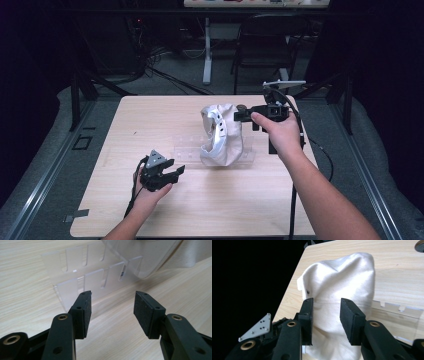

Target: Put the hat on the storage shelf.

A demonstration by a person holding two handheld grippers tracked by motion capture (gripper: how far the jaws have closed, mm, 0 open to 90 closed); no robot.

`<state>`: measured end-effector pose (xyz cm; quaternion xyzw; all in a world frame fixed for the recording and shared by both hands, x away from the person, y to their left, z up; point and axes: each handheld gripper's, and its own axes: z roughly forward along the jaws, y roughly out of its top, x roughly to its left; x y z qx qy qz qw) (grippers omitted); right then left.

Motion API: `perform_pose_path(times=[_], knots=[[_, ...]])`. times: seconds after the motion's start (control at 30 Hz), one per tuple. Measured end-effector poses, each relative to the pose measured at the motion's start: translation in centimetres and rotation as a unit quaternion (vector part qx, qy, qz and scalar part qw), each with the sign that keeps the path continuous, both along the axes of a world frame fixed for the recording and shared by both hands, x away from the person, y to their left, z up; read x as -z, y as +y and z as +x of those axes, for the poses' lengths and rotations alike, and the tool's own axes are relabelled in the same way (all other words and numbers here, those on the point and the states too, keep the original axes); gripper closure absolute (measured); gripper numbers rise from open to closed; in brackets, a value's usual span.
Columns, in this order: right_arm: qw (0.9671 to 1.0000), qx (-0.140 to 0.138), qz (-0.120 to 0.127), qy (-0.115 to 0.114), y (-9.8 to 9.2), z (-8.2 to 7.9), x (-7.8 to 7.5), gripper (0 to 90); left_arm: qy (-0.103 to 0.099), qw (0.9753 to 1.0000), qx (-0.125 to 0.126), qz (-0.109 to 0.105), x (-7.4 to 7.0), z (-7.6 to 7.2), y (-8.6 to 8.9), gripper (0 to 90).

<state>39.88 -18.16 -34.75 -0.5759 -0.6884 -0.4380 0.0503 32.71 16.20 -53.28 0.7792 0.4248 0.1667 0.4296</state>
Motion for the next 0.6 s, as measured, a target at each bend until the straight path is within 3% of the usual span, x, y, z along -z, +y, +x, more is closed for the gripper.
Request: perform_pose_path(times=[0.33,0.6], knots=[[0.9997,0.019,-0.009,-0.012,-2.6,-1.5,1.3,61.5,0.000,1.0000,-0.005,0.001,0.1,0.0,0.6,48.8],[0.9983,0.036,-0.025,-0.038,-5.1,-3.7,2.5,59.2,0.002,1.0000,-0.008,0.004,0.3,-0.7,1.6,47.7]])
